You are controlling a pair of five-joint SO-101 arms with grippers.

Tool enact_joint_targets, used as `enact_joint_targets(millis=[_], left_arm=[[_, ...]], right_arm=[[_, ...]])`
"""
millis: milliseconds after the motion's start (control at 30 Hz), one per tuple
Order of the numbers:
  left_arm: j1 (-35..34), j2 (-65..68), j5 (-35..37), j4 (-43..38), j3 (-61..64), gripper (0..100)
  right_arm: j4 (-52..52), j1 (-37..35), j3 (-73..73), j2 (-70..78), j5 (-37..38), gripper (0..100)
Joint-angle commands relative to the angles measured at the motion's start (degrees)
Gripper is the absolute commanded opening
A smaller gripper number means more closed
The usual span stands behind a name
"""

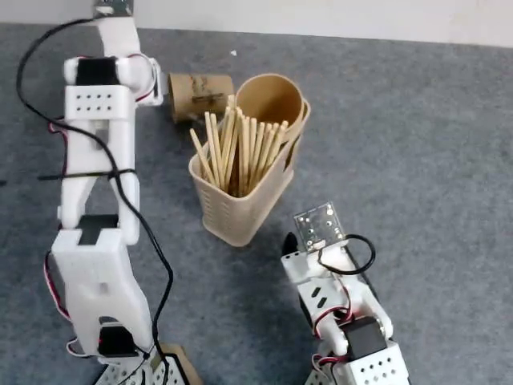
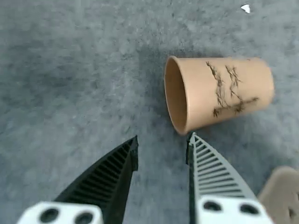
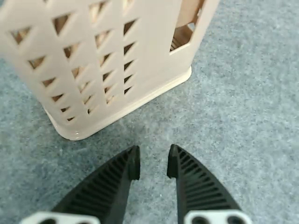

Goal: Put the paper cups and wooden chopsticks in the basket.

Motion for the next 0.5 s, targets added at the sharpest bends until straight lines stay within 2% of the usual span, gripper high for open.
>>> enact_joint_targets(millis=[0,167,467], left_arm=[[0.9,0.0,0.4,-4.8,-0.3,20],[2.3,0.7,0.4,-8.8,0.0,20],[5.1,10.6,0.4,-14.4,-0.3,20]], right_arm=[[0.1,0.6,7.9,-0.7,-0.5,10.9],[0.1,0.6,7.9,-0.7,-0.5,10.9],[0.2,0.6,7.9,-0.7,-0.5,10.9]])
